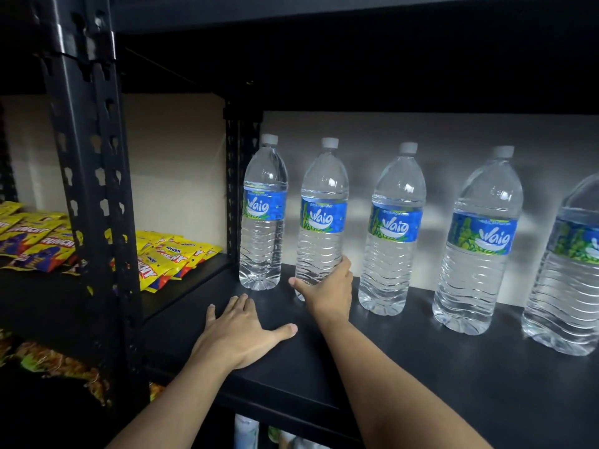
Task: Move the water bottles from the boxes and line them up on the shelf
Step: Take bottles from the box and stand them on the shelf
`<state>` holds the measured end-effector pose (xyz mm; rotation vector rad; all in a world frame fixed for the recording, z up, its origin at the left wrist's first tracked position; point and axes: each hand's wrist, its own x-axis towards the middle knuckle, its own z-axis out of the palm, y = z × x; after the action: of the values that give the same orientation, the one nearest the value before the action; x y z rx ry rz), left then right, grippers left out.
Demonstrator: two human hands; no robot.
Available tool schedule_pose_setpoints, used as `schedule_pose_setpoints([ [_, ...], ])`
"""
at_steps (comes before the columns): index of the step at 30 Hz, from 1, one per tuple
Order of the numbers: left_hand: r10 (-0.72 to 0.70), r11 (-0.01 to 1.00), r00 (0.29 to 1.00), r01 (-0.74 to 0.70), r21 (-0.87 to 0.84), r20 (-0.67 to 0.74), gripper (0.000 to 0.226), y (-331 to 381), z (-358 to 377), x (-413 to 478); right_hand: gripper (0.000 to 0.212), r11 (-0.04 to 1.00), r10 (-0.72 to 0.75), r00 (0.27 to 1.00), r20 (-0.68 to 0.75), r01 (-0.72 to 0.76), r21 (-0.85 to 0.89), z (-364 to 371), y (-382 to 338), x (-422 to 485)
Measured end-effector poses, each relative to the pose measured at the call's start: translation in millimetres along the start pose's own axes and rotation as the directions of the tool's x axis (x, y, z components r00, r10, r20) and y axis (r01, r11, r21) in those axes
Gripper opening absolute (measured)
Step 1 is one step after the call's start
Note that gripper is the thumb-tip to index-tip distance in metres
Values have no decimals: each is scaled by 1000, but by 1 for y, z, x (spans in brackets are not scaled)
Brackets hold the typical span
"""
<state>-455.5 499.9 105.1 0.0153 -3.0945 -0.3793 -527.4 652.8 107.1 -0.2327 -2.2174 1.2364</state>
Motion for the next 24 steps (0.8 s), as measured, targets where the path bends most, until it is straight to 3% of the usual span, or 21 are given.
schedule_pose_setpoints([
  [12,0,1000,1000,0,-11,-4,118,3,-2,-3,108,999,7,1000,18,-7,-41,-3,-4,-2],
  [18,4,999,999,-5,-36,-32,116,3,-2,-3,121,997,75,989,124,-70,-39,-10,-5,-8],
  [21,-8,992,992,-7,-122,-126,97,5,-6,-9,118,992,107,974,201,-93,-80,-24,-1,-21],
  [24,-28,978,956,-34,-204,-294,51,5,-10,-21,87,991,81,955,286,-46,-127,-54,4,-41],
])
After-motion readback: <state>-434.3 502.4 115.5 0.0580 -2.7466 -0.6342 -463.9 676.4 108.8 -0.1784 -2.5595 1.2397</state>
